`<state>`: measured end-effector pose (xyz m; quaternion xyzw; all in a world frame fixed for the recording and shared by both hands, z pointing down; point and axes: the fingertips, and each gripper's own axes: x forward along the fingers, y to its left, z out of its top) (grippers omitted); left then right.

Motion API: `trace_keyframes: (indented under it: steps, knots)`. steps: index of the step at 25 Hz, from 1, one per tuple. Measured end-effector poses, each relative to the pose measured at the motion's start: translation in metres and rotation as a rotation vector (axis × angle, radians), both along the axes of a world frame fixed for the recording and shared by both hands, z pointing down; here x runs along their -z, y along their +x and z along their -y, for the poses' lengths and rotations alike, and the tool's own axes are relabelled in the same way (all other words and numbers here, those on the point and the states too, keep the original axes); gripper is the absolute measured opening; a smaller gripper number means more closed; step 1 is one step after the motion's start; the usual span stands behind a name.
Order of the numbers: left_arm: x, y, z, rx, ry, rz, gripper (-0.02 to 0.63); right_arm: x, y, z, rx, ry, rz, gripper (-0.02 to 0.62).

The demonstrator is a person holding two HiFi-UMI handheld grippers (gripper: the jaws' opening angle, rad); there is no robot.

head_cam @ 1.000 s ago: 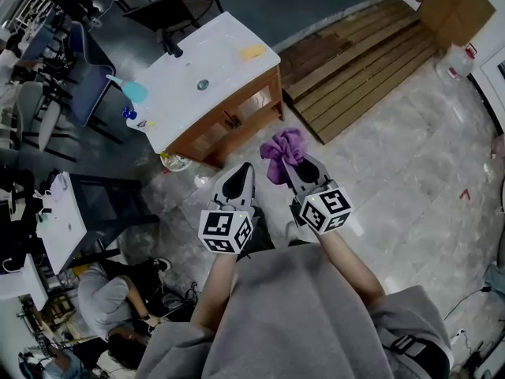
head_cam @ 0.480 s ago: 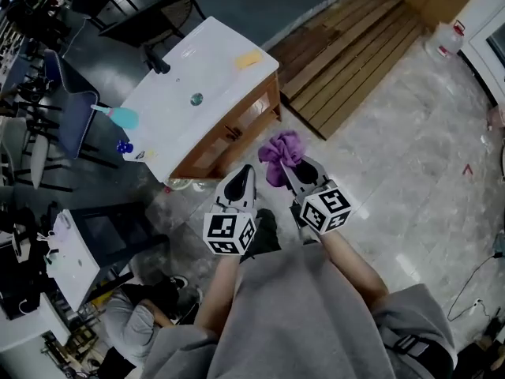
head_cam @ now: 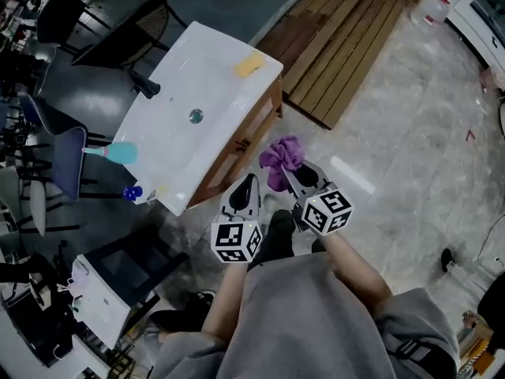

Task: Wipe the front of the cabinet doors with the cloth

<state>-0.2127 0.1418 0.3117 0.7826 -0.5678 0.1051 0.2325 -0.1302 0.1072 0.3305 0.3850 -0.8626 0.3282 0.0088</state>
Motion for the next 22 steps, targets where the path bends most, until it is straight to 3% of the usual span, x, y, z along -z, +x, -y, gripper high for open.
trace_keyframes:
  steps: [12, 22]
  knots:
    - [-0.045, -0.025, 0.040, -0.090, -0.060, 0.009, 0.014, -0.055, -0.030, 0.035, -0.073, -0.081, 0.002, 0.086]
    - [-0.089, -0.028, 0.070, -0.062, -0.132, 0.031, 0.011, -0.102, -0.042, 0.067, -0.023, -0.155, 0.040, 0.086]
